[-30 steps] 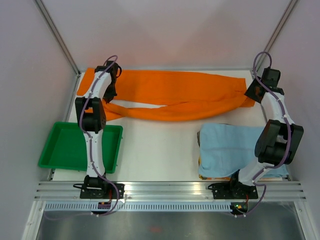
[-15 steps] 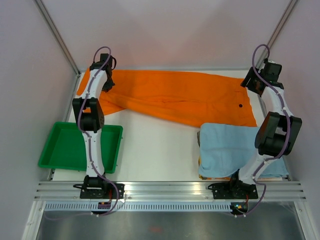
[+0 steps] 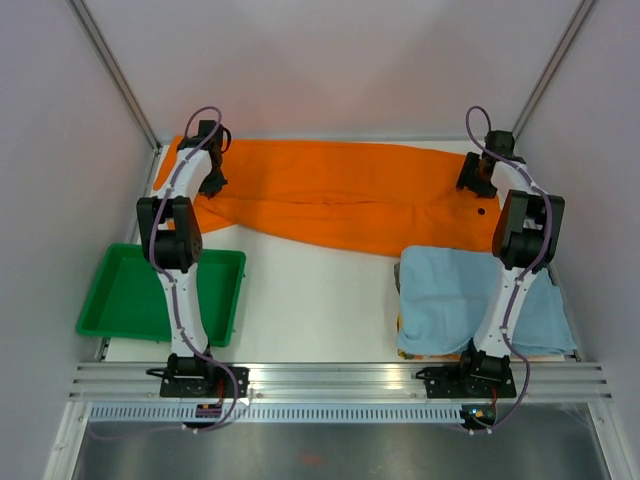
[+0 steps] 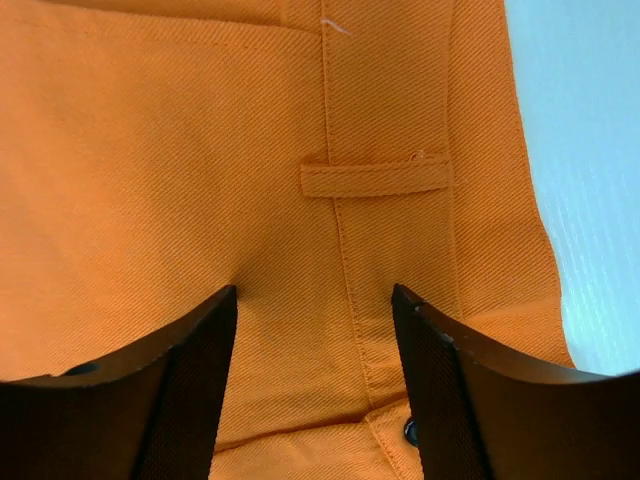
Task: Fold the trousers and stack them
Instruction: Flatten the trousers out
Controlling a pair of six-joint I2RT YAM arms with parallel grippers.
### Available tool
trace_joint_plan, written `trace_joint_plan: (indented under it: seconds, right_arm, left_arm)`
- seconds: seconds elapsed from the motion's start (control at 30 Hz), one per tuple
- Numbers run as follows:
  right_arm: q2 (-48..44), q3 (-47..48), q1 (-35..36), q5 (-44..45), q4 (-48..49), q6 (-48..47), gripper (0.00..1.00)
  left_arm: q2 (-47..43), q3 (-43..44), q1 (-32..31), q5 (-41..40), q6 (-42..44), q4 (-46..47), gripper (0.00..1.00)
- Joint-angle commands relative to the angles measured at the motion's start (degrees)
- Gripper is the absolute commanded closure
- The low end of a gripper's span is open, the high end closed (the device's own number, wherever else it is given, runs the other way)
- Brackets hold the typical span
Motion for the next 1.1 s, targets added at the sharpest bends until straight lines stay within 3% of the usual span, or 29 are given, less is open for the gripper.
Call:
trace_joint_plan:
  seconds: [0.0, 0.1, 0.13, 0.27, 0.33, 0.5, 0.73, 1.07]
  right_arm:
    - [-0.23, 0.68, 0.49, 6.68, -3.71, -1.82, 0.33]
    - [1.09, 0.33, 0.49, 8.53, -3.71, -3.05, 0.54]
    - [1.7, 1.2, 0.58, 8.62, -4.23, -3.4, 0.65]
    - [5.65, 4.98, 0.76, 8.71, -6.17, -4.37, 0.83]
    - [6.71, 7.26, 0.84, 8.1, -6.43, -4.63, 1.0]
    - [10.05, 16.56, 0.85, 6.86, -6.88, -4.55, 1.0]
    - [12.6, 27.1, 0.85, 2.74, 0.86, -0.7, 1.0]
    - [3.82, 26.08, 1.11, -2.63, 14.39, 3.37, 1.0]
  left_arm:
    - [-7.68, -1.25, 0.29, -1.91, 2.24, 2.66, 0.98]
    - [-9.36, -2.66, 0.29, -2.35, 2.77, 2.84, 0.98]
    - [-9.71, -2.92, 0.29, -2.52, 3.03, 2.58, 0.98]
    - [-11.99, -4.68, 0.29, -2.61, 4.0, 2.14, 0.98]
    - [-13.92, -6.17, 0.29, -1.92, 4.26, 2.48, 0.98]
    - [-17.53, -8.37, 0.21, -1.12, 4.97, 1.96, 0.98]
    - [-21.67, -9.08, 0.2, 0.64, 5.49, 2.05, 0.98]
    - [-28.87, -7.85, -0.06, 7.76, 7.78, -4.71, 0.98]
